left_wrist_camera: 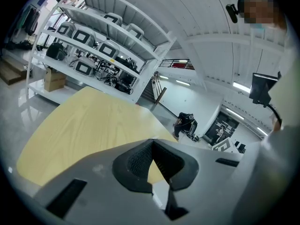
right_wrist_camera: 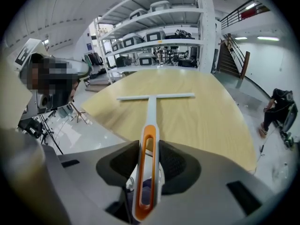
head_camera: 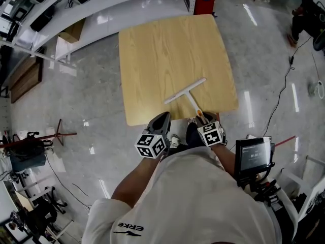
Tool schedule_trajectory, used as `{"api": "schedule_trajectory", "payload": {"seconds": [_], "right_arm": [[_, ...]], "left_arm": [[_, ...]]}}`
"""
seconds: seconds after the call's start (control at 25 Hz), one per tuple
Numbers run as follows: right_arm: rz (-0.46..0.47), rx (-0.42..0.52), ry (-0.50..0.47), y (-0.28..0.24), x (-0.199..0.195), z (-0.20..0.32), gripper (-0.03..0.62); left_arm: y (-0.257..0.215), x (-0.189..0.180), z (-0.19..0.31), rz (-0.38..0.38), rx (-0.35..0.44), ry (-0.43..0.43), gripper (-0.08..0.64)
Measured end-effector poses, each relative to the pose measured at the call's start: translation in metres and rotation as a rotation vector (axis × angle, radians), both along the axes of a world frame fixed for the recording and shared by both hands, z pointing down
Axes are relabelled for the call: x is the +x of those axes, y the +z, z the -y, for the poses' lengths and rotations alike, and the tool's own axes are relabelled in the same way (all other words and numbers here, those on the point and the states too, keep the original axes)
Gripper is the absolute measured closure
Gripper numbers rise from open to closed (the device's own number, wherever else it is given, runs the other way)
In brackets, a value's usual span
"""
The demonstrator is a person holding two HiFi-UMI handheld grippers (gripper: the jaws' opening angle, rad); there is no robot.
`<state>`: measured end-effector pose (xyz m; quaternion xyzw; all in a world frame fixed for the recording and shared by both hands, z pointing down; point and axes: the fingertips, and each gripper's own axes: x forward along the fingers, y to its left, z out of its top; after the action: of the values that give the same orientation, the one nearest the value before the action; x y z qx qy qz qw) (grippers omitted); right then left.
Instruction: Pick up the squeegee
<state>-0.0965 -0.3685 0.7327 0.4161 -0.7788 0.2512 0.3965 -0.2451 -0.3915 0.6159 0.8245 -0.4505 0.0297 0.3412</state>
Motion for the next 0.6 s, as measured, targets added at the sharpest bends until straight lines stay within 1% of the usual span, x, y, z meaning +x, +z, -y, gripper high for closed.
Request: {"api": "schedule_trajectory", "payload": {"seconds": [0.16, 0.4, 0.48, 0.6], "right_arm": [[-0.033, -0.033, -0.007, -0.001, 0.005, -0.003, 0.458], [-0.058, -0.052, 0.003, 0.004, 0.009, 0.001, 0.457], [-0.058, -0.074, 0.008, 0.009, 0.012, -0.001, 0.457], [-0.041, -0.077, 0.026, 0.013, 0.013, -0.001, 0.457]], "left_arm": [[-0.002, 0.000, 0.001, -0.004, -0.003, 0.006, 0.557], [0.001, 0.004, 0.001, -0.003, -0.014, 0.020, 0.557], [0.001, 0.004, 0.000, -0.003, -0.016, 0.025, 0.557], [0.002, 0.005, 0.000, 0.000, -0.018, 0.031, 0.557]]}}
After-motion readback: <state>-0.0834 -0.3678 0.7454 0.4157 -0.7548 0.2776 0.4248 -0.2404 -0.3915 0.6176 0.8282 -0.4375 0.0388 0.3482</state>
